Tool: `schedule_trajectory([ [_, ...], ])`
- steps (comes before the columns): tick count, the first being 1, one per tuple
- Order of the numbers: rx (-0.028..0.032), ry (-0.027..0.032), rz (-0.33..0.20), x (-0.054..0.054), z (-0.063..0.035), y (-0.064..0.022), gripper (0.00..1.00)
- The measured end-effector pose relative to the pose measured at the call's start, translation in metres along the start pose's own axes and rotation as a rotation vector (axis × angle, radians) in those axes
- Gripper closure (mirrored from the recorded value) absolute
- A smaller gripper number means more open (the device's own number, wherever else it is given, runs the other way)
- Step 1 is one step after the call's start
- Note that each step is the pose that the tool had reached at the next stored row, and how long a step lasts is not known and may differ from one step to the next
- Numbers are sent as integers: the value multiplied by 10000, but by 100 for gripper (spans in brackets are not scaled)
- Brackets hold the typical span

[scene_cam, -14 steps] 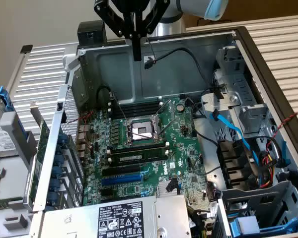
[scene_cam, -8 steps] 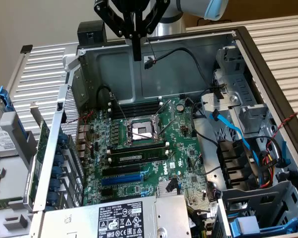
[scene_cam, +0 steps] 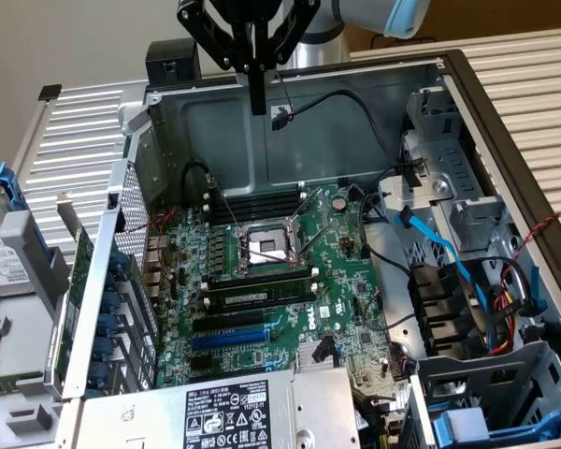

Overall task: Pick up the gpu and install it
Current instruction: 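Reach for the gpu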

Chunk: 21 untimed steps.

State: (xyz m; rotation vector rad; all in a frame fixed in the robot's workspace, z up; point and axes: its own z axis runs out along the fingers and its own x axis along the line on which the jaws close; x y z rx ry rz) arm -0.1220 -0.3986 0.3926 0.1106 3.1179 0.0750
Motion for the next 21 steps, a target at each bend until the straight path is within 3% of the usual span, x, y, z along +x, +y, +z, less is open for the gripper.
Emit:
schedule_trajectory([
  [6, -1, -2, -1, 149, -7, -20, 89],
  [21, 3, -2, -2, 812, -85, -107, 89],
])
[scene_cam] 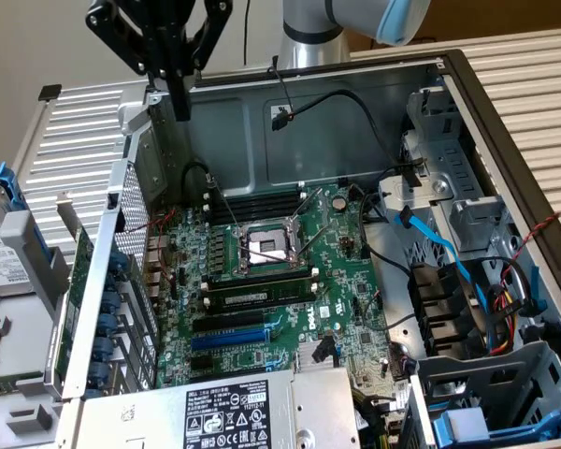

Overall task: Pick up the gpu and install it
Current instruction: 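Reach for the gpu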

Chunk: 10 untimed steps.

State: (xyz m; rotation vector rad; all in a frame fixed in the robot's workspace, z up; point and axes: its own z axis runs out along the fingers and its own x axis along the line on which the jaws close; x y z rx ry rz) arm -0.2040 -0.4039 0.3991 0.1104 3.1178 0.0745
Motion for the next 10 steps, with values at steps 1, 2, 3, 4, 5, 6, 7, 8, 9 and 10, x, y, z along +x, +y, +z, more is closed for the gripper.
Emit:
schedule_trajectory([
  [1, 4, 0, 0, 34, -3, -6, 89],
  [2, 11, -5, 0, 65, -6, -11, 89],
  [3, 21, -14, -2, 93, -9, -16, 89],
  [4, 36, -32, -5, 120, -11, -20, 89],
  [5, 66, -62, -8, 150, -14, -23, 89],
  [6, 100, -90, -11, 176, -16, -26, 89],
  [7, 139, -118, -15, 201, -18, -28, 89],
  [8, 185, -143, -17, 224, -20, -30, 89],
  [9, 230, -163, -20, 246, -21, -32, 89],
  [10, 282, -179, -24, 265, -21, -34, 89],
])
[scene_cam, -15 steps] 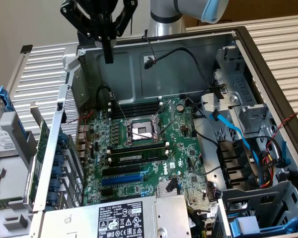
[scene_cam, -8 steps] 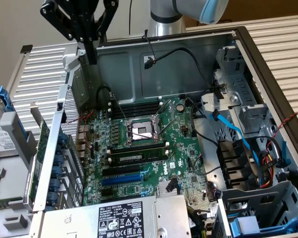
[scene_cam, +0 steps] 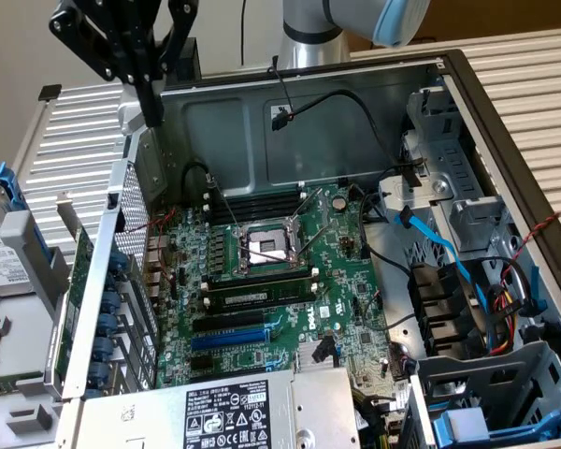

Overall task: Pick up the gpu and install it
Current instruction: 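Reach for the gpu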

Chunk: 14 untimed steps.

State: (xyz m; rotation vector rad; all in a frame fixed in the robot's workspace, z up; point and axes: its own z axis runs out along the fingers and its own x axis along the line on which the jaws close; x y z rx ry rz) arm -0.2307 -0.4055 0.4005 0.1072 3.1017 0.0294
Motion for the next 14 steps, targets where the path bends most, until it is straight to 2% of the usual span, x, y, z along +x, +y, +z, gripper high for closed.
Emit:
schedule_trajectory([
  [1, 71, -15, -6, 16, 0, -1, 89],
  [2, 82, -12, -28, 21, -2, -5, 89],
  [5, 83, -13, -30, 23, -2, -5, 89],
  [8, 82, -24, -30, 106, -6, -23, 89],
  [14, 80, -44, -32, 259, -21, -141, 89],
])
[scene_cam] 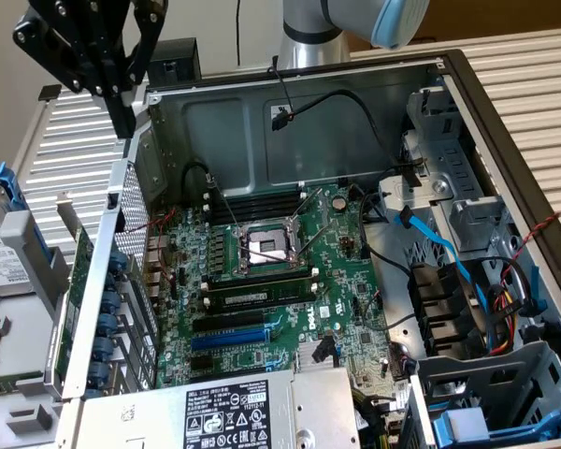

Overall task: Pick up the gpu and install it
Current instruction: 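Reach for the gpu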

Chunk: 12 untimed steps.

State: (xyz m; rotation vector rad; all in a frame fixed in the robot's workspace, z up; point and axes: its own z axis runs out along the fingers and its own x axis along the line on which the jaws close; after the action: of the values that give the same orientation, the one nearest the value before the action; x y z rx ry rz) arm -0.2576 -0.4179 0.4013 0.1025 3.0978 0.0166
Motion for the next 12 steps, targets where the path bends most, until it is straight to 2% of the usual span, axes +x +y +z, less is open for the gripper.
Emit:
schedule_trajectory([
  [7, 0, -19, 2, 138, -26, -165, 89],
  [12, -3, -41, 1, 300, -44, -243, 89],
])
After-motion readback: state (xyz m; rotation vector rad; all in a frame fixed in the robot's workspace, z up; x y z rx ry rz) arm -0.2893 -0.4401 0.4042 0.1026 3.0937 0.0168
